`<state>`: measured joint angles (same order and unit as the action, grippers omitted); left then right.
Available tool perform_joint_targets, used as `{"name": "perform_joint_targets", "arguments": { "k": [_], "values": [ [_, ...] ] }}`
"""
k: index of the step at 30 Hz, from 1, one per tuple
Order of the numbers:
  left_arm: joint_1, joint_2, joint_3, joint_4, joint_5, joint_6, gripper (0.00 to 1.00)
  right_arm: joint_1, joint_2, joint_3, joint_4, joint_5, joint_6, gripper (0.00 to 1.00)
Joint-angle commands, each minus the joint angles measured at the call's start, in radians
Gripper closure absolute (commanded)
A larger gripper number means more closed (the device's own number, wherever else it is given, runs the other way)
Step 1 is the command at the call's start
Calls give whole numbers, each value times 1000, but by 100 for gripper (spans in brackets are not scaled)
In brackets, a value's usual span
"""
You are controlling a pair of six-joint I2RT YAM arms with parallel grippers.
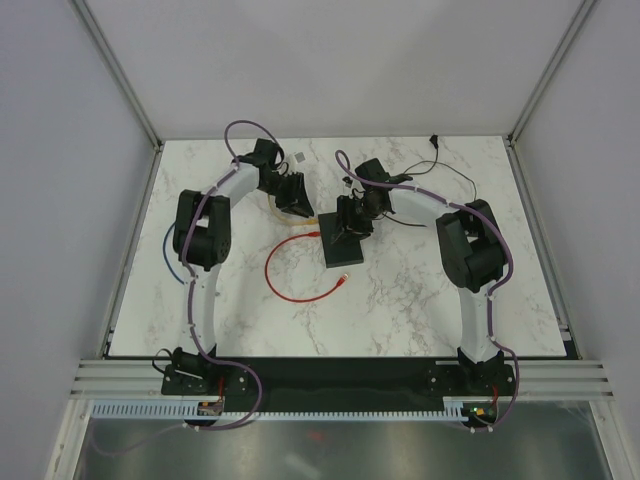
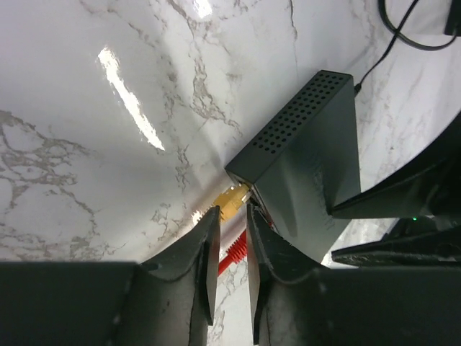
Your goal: Pull the plug from the switch port
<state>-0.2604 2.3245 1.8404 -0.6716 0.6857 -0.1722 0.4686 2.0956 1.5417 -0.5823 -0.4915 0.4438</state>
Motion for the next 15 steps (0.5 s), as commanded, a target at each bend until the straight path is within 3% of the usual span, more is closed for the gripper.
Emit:
{"name": "perform_joint_targets", "arguments": {
  "k": [1, 8, 15],
  "values": [
    [35, 12, 68, -29, 148, -33, 64, 7, 34, 18, -16, 42, -30, 51],
    [50, 87, 135, -78, 255, 29, 47, 5, 37, 9, -17, 36, -31, 52],
    [46, 118, 126, -131, 210, 105, 43, 5, 41, 14, -19, 31, -28, 52]
  ]
}}
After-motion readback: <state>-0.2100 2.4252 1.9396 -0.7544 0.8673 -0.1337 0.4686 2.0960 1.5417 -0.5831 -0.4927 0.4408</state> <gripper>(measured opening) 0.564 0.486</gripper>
